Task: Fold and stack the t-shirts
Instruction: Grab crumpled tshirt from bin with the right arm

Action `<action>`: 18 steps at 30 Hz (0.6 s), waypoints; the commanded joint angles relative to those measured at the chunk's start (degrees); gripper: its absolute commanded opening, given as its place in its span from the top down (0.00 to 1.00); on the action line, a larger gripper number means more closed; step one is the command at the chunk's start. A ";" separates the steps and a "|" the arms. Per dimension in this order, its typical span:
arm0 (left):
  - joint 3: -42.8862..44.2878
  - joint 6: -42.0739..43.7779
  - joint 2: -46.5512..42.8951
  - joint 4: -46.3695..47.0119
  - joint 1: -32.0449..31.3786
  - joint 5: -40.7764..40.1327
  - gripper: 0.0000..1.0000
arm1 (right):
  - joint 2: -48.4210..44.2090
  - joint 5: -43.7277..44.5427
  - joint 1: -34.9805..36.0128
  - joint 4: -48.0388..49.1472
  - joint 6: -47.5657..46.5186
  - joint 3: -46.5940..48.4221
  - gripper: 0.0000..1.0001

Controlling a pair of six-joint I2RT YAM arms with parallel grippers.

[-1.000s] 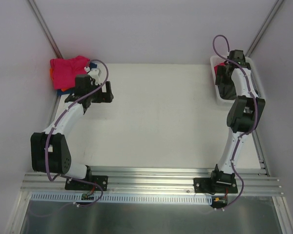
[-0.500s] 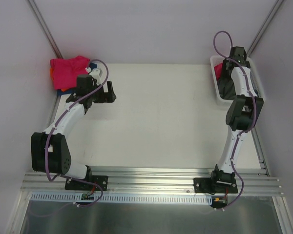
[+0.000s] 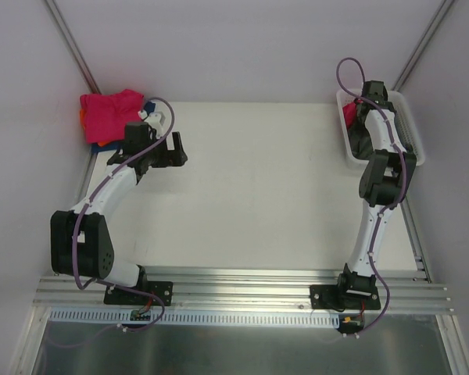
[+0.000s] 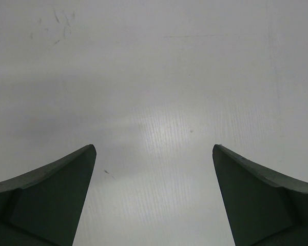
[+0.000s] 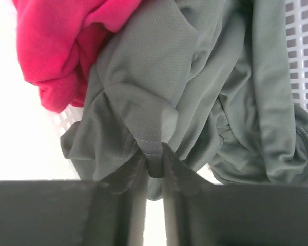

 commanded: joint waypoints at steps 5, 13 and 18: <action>1.51 -1.68 2.31 -0.73 -1.25 1.90 0.01 | -2.82 0.39 0.33 0.02 0.18 1.30 0.87; 1.77 -2.03 2.49 -0.64 -1.95 2.08 0.01 | -6.07 -1.01 0.32 -0.77 -0.18 0.15 0.99; 0.46 -2.30 1.53 -0.64 -2.04 1.29 0.01 | -10.11 -3.03 0.41 -1.65 -0.44 -0.46 0.99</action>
